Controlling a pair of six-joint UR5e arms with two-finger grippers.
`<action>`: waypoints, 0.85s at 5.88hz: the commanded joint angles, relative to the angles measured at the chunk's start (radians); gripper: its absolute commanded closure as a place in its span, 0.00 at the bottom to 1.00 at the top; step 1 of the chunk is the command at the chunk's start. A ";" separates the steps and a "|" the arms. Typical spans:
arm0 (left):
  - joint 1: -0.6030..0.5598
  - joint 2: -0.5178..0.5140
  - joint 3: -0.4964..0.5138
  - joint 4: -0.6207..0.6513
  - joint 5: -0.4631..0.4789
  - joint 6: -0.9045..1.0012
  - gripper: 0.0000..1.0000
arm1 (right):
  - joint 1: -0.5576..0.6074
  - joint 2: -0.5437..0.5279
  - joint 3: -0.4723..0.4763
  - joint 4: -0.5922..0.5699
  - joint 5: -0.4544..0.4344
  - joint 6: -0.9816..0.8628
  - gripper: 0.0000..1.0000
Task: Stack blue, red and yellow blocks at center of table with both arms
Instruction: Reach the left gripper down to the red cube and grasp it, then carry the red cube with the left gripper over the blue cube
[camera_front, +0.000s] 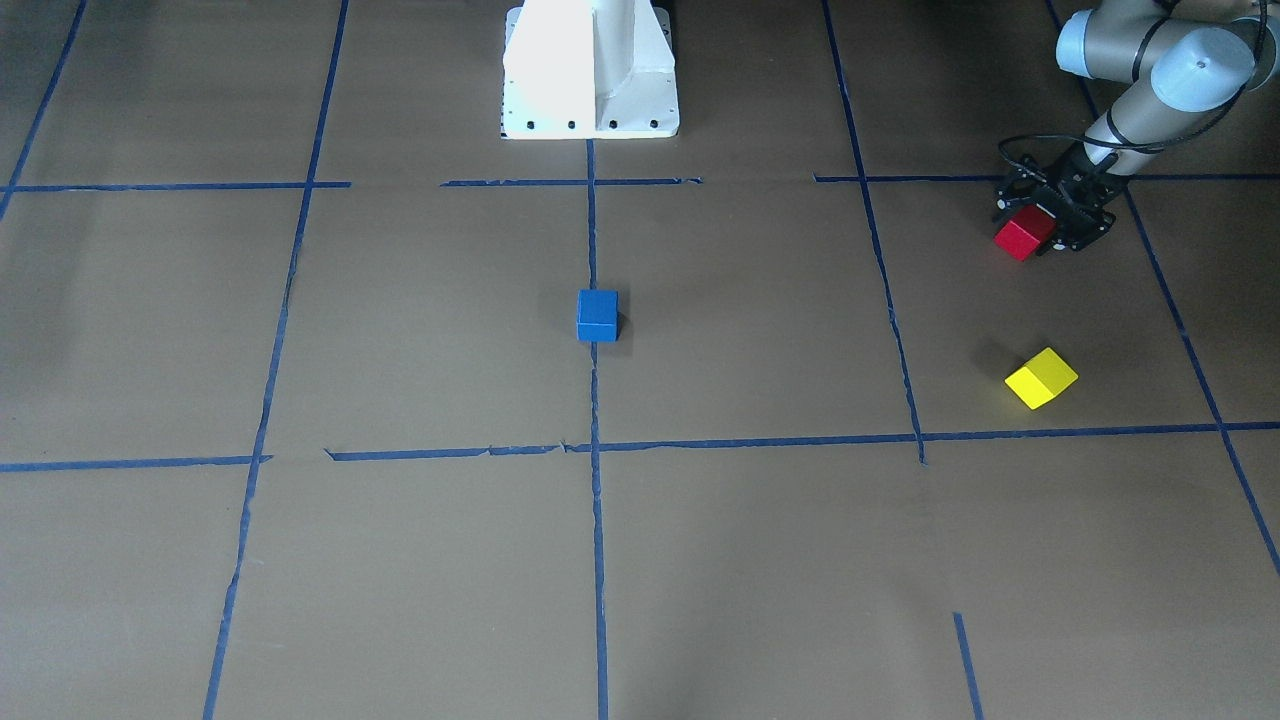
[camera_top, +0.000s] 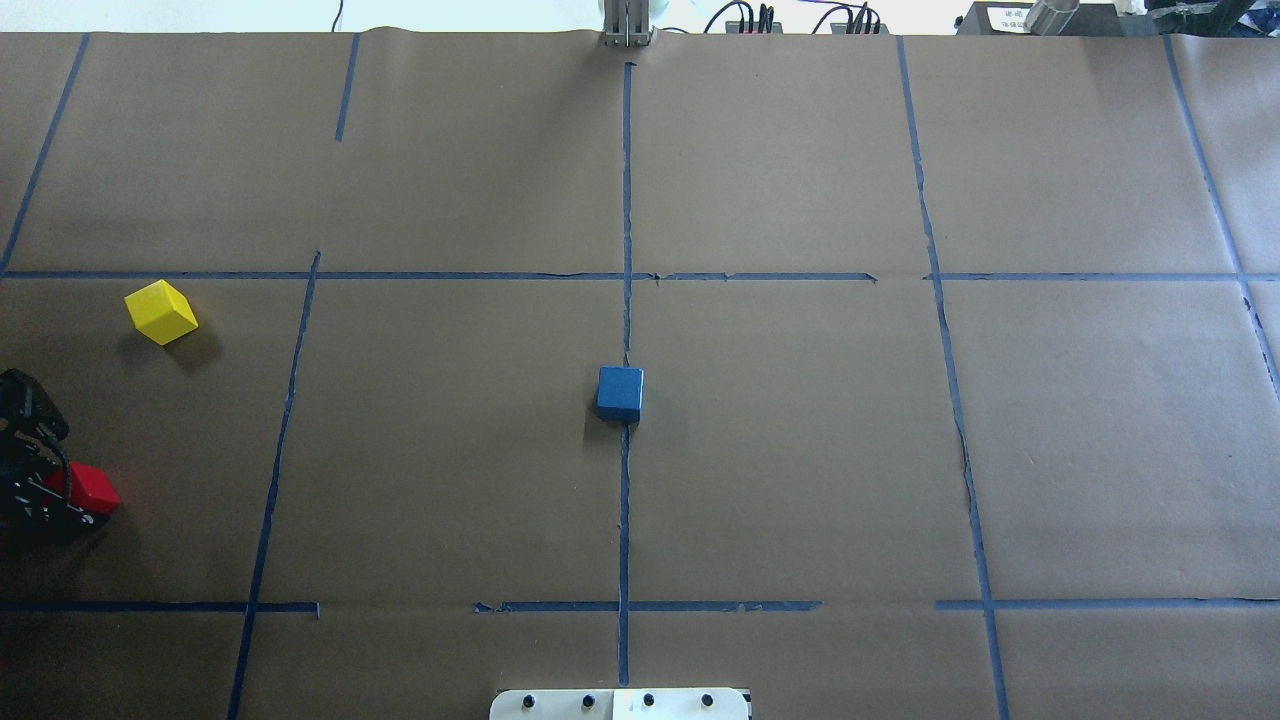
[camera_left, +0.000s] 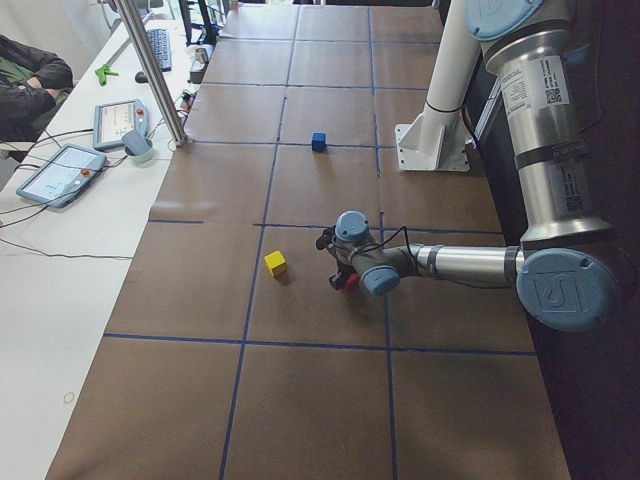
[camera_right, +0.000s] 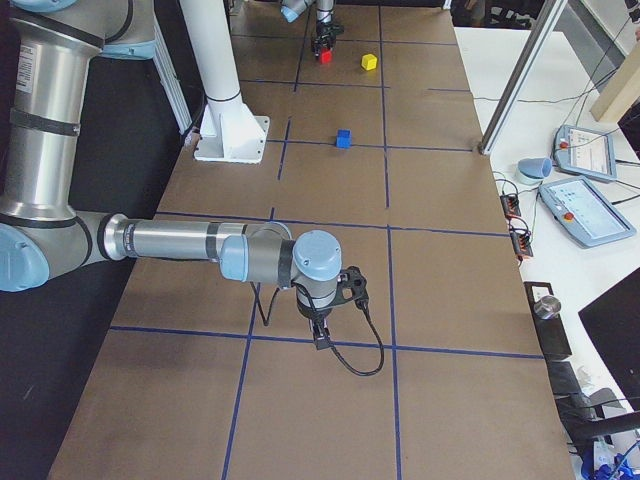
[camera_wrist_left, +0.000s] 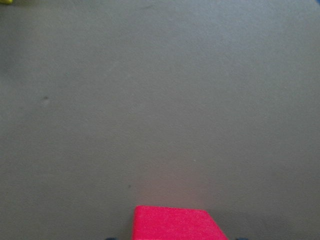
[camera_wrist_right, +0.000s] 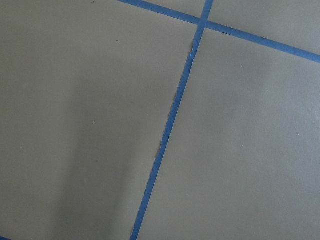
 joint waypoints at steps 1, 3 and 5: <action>0.003 -0.008 -0.036 0.005 -0.006 -0.115 0.99 | 0.000 0.000 0.000 -0.001 0.000 0.001 0.00; 0.001 -0.092 -0.196 0.203 -0.001 -0.438 0.99 | 0.000 -0.003 -0.005 -0.001 0.002 0.000 0.00; 0.006 -0.390 -0.238 0.545 0.005 -0.603 0.99 | 0.000 -0.002 -0.008 -0.001 0.002 0.000 0.00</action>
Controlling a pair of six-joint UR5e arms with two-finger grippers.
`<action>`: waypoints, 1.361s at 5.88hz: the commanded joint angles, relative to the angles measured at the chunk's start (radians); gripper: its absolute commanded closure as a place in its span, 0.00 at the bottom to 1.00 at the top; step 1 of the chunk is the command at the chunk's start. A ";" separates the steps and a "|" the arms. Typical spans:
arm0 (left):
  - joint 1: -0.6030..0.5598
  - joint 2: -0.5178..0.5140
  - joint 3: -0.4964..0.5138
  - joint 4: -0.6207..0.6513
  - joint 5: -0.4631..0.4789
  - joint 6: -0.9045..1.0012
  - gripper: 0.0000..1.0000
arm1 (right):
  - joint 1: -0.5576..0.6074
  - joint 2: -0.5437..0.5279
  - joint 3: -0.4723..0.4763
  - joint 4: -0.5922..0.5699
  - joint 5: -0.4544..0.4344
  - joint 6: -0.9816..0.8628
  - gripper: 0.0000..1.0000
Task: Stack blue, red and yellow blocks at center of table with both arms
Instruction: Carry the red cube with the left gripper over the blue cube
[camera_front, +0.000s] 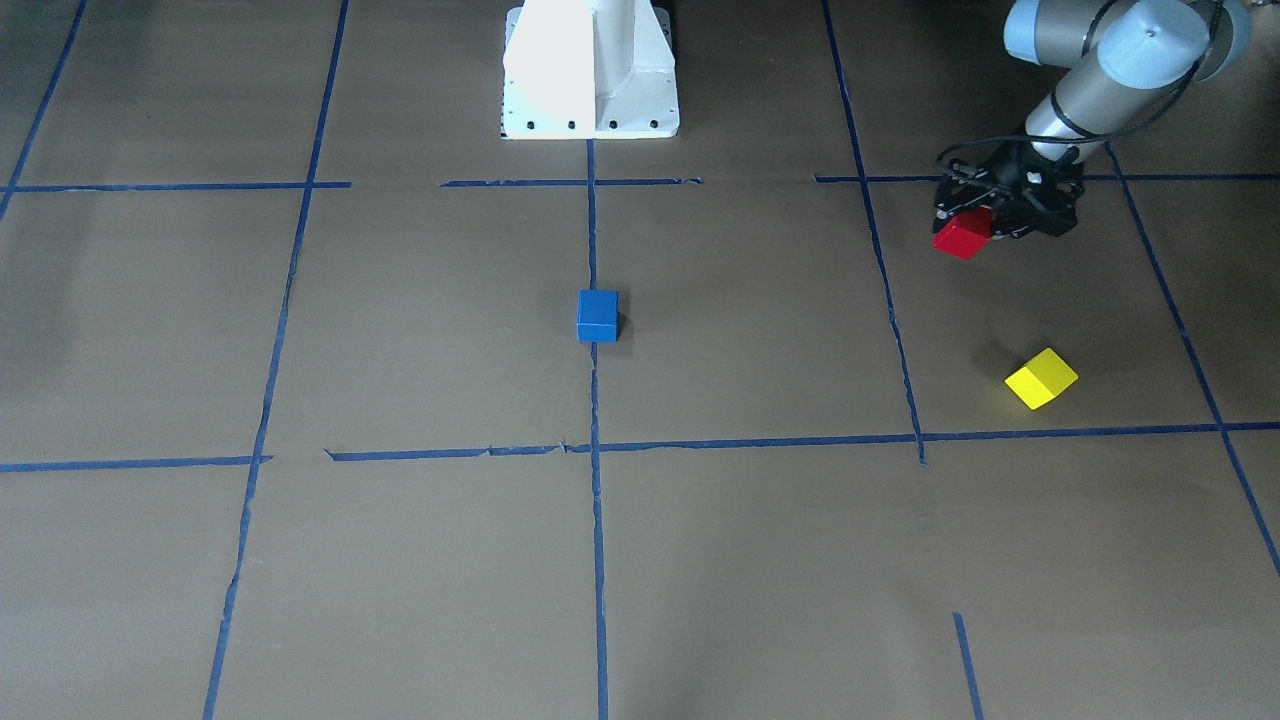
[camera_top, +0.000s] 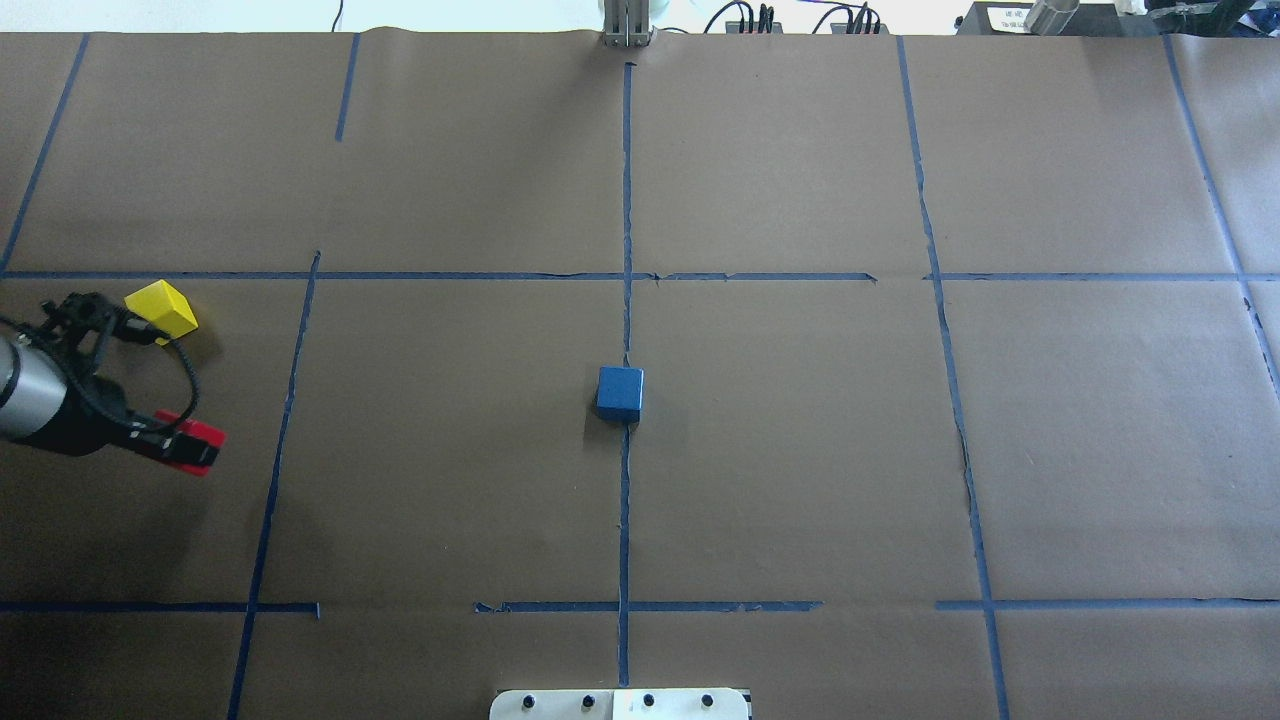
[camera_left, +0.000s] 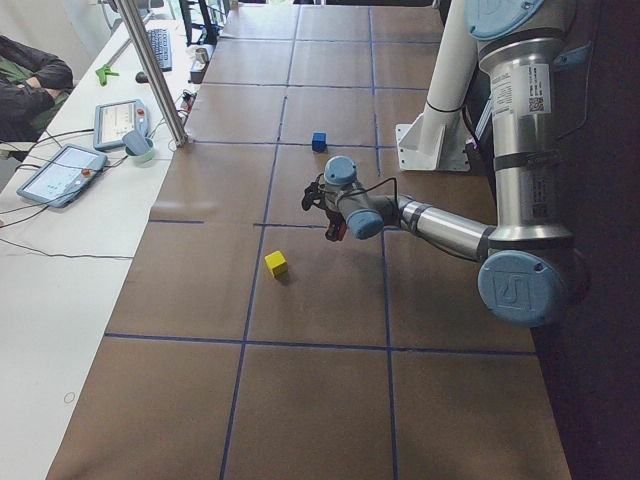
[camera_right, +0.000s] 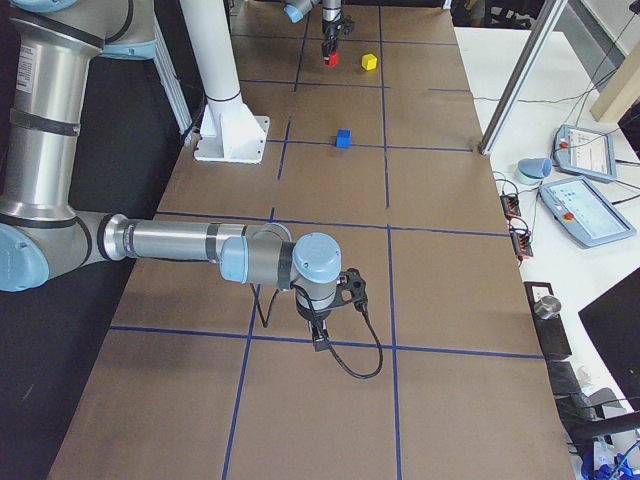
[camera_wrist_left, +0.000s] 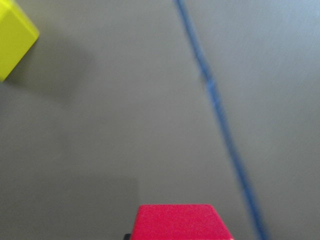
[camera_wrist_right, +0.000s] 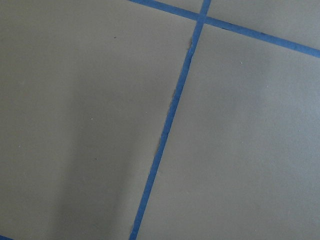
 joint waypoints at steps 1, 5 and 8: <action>0.043 -0.350 -0.017 0.387 0.003 -0.144 0.99 | 0.000 0.000 -0.001 0.000 0.000 0.000 0.00; 0.198 -0.994 0.418 0.649 0.166 -0.361 0.99 | 0.000 0.002 -0.004 0.000 0.000 0.001 0.00; 0.235 -0.984 0.497 0.563 0.201 -0.357 0.99 | 0.000 0.002 -0.004 0.000 0.000 0.000 0.00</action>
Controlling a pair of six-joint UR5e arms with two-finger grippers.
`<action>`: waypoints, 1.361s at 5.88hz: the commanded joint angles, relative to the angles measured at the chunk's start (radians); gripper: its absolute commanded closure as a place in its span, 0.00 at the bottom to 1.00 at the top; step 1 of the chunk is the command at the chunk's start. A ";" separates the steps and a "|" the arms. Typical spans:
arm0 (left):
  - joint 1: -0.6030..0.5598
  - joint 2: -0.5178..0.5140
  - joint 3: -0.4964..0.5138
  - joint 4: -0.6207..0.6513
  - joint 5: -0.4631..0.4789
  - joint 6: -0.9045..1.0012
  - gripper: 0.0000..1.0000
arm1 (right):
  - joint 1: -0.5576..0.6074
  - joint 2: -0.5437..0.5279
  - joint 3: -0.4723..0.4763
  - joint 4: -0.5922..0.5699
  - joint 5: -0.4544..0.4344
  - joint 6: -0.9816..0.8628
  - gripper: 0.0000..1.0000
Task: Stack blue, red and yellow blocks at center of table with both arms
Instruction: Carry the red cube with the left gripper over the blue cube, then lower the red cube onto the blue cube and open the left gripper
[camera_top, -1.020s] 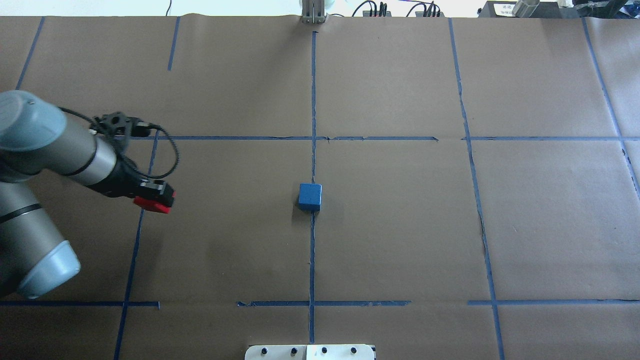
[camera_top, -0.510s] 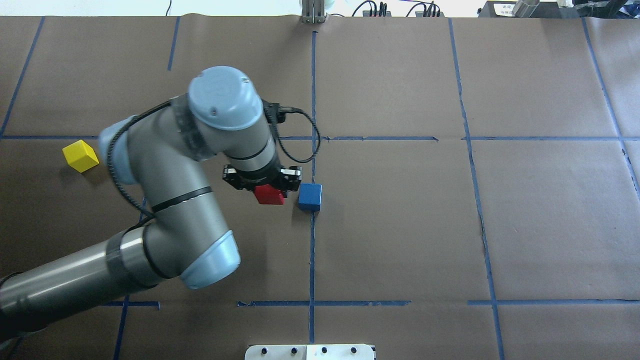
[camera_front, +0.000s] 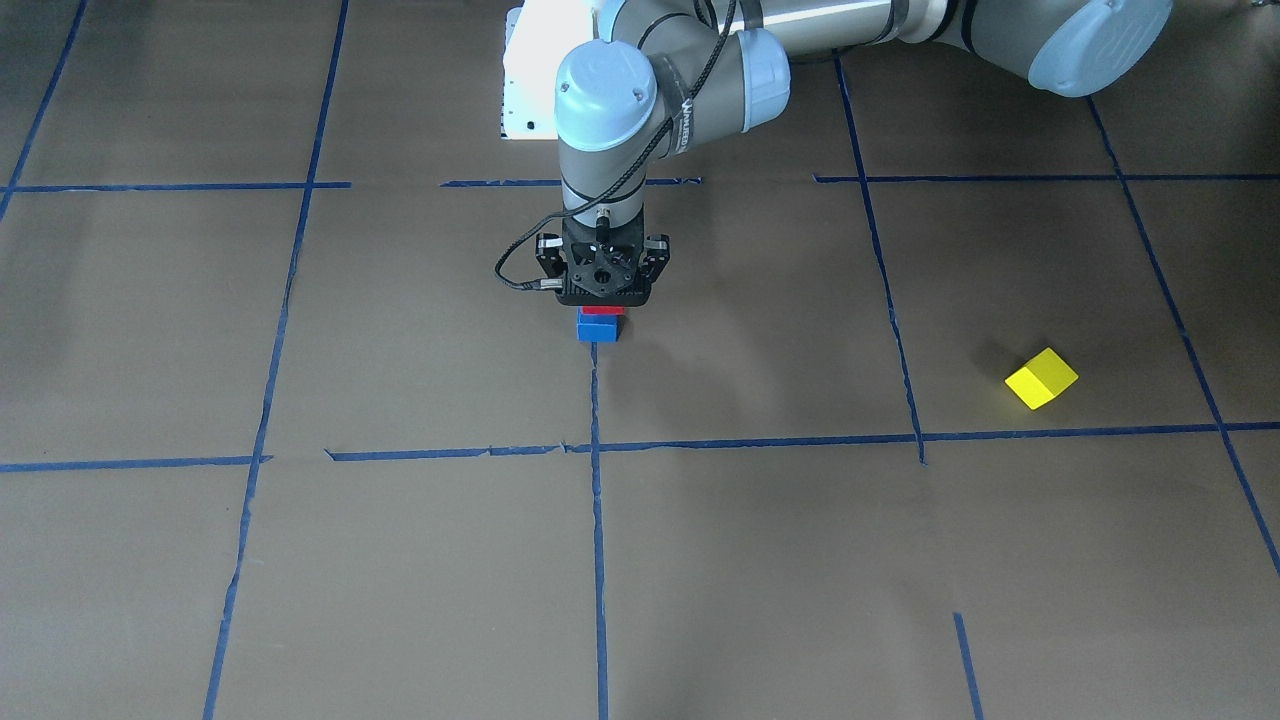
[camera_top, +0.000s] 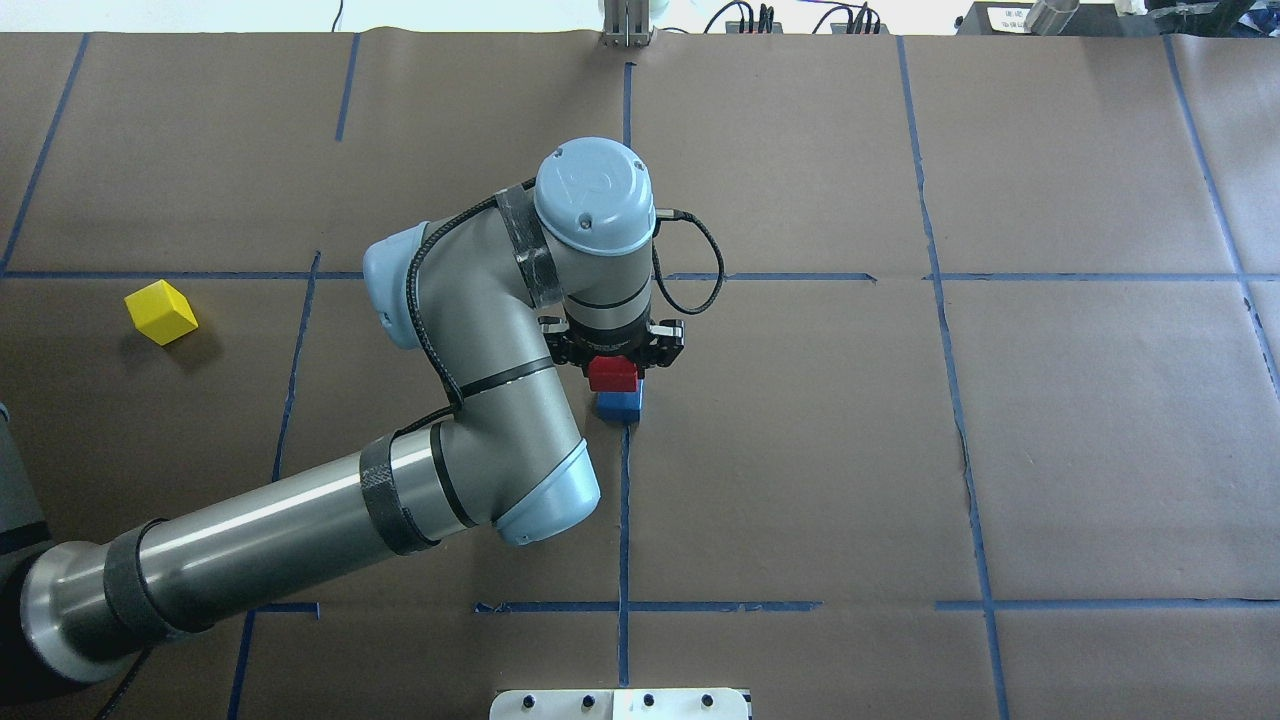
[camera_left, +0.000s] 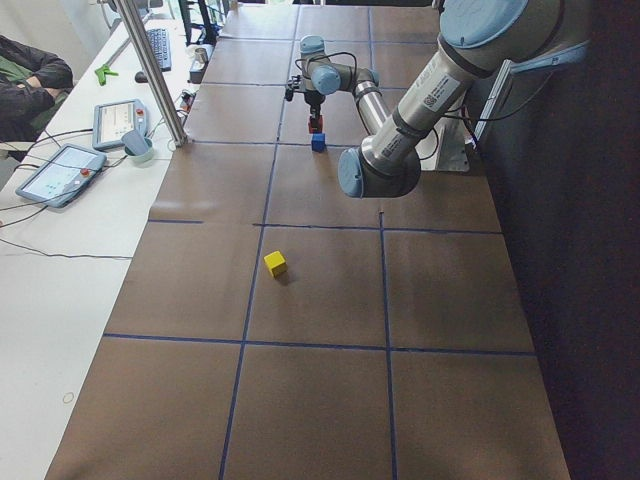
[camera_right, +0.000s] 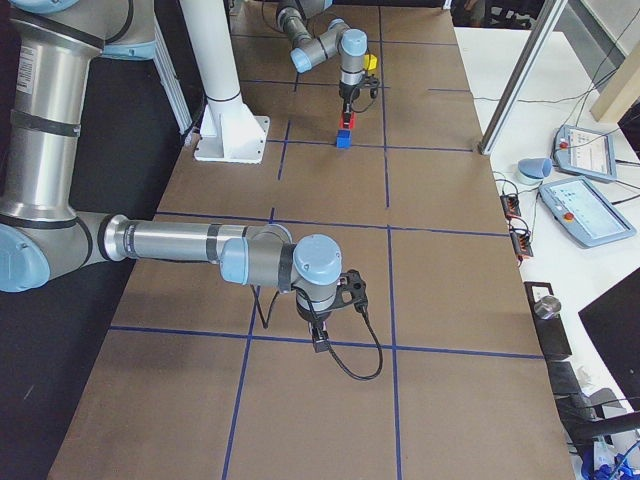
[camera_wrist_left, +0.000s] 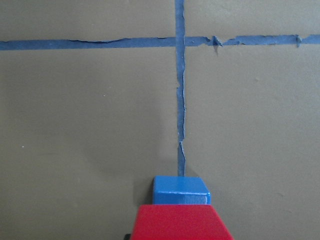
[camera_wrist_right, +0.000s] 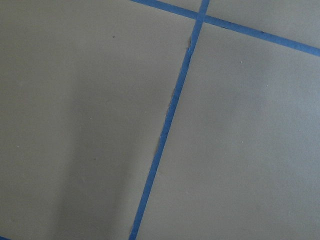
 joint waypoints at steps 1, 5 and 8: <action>0.028 0.000 0.021 -0.016 0.012 -0.001 0.98 | 0.000 0.000 0.000 0.000 0.000 -0.001 0.00; 0.036 0.009 0.024 -0.052 0.016 0.009 0.98 | 0.000 0.002 -0.003 0.000 -0.002 -0.001 0.00; 0.031 0.011 0.030 -0.054 0.028 0.009 0.96 | 0.000 0.003 -0.003 0.000 -0.002 -0.001 0.00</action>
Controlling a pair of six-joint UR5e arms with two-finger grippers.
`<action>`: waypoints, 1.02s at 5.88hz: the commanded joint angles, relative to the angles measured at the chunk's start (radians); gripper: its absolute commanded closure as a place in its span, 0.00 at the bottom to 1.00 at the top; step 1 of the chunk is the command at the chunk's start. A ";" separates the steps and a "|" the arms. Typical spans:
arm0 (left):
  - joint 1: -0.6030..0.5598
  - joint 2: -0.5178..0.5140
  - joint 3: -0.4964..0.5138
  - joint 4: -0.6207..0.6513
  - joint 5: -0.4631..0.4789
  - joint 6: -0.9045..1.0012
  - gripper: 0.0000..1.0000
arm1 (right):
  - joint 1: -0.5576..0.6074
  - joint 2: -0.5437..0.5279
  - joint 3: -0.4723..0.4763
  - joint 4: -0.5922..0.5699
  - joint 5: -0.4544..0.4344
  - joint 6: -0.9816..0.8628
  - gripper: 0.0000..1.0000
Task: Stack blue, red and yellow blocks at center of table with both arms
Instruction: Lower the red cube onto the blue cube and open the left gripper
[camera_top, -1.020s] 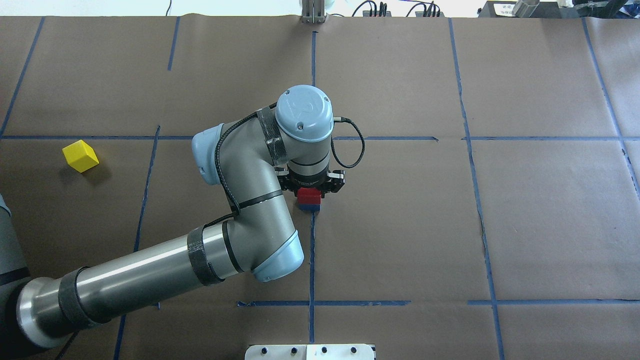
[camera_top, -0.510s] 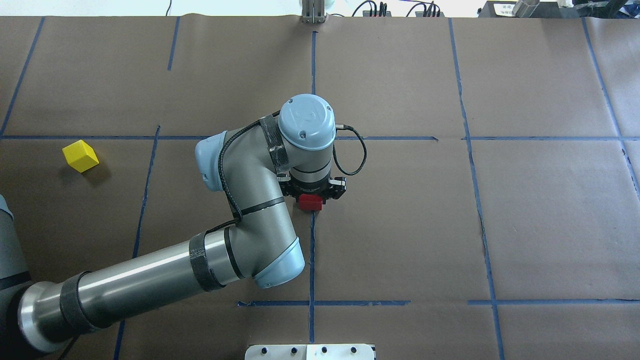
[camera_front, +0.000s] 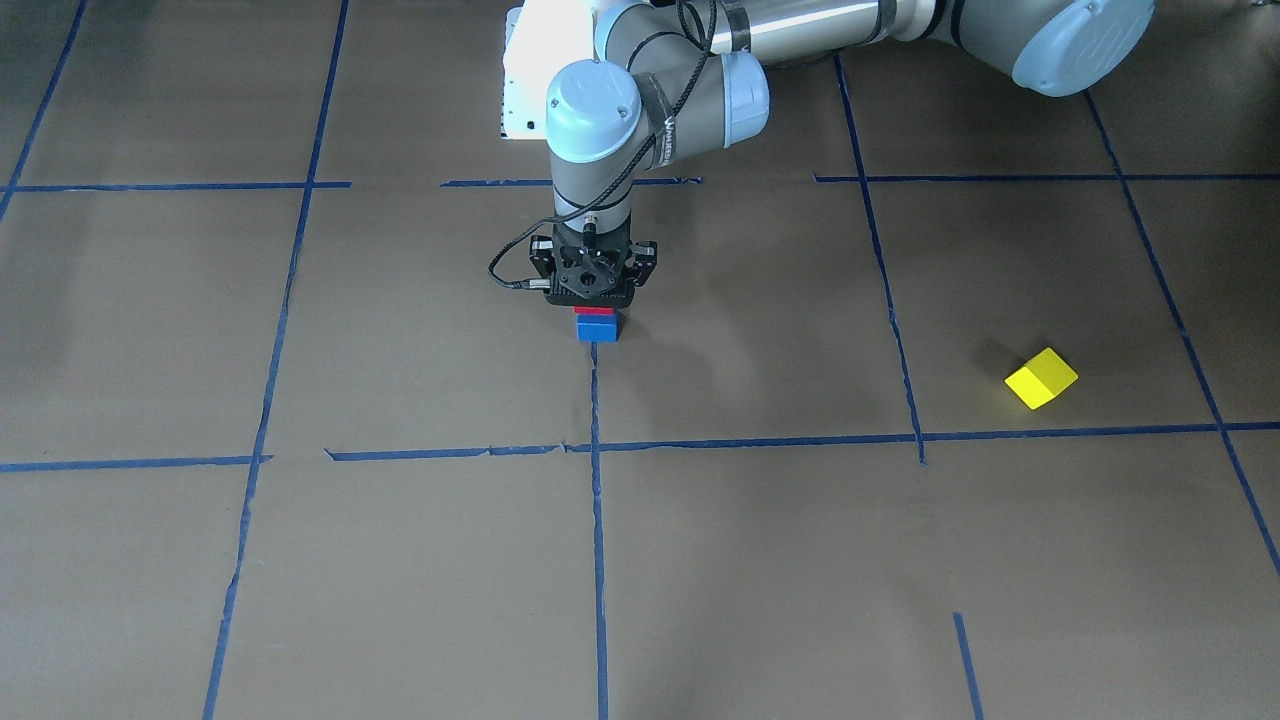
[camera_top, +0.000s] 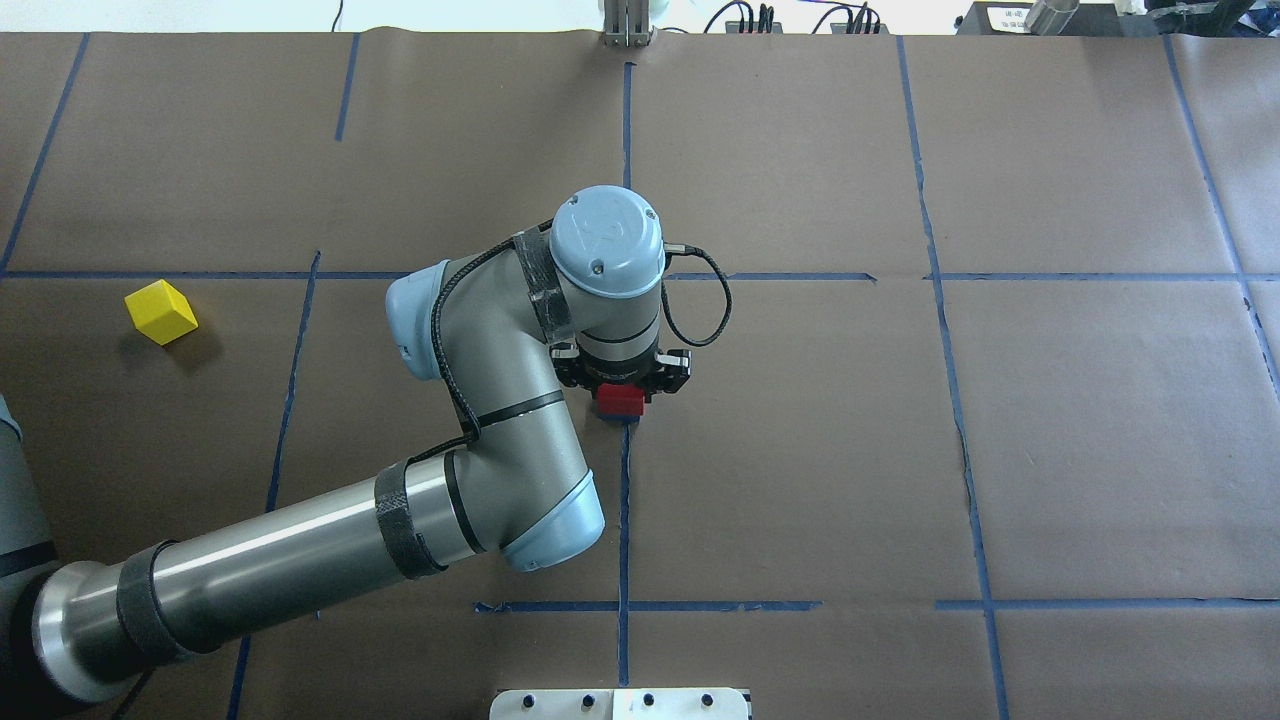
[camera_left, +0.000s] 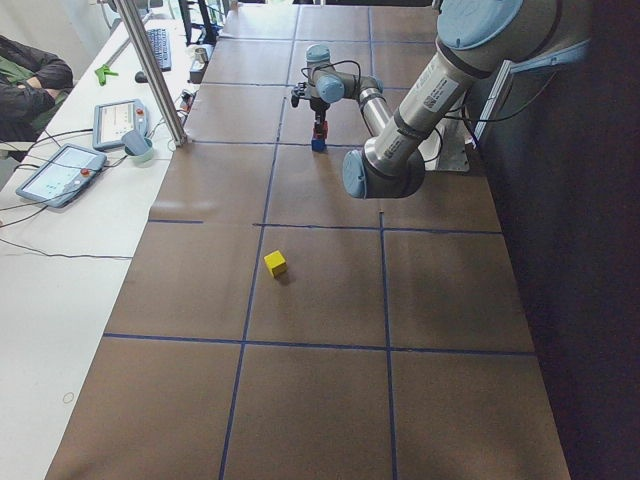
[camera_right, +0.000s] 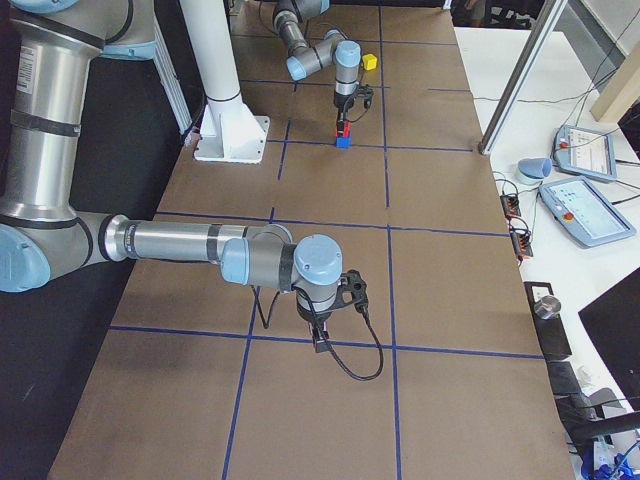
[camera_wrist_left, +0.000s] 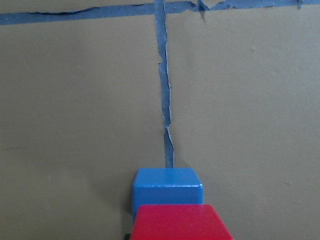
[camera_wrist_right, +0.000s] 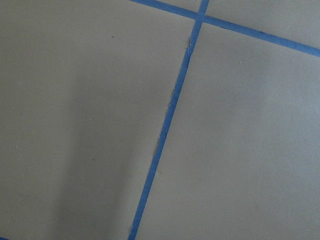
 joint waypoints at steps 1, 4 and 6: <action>0.001 0.000 0.003 -0.005 0.010 0.000 0.94 | 0.000 0.000 0.000 0.000 0.000 0.001 0.00; -0.001 0.002 0.004 -0.005 0.022 0.038 0.43 | 0.000 0.002 0.000 0.002 0.000 0.001 0.00; 0.001 0.002 0.003 -0.006 0.023 0.038 0.20 | 0.000 0.002 0.000 0.002 0.000 0.001 0.00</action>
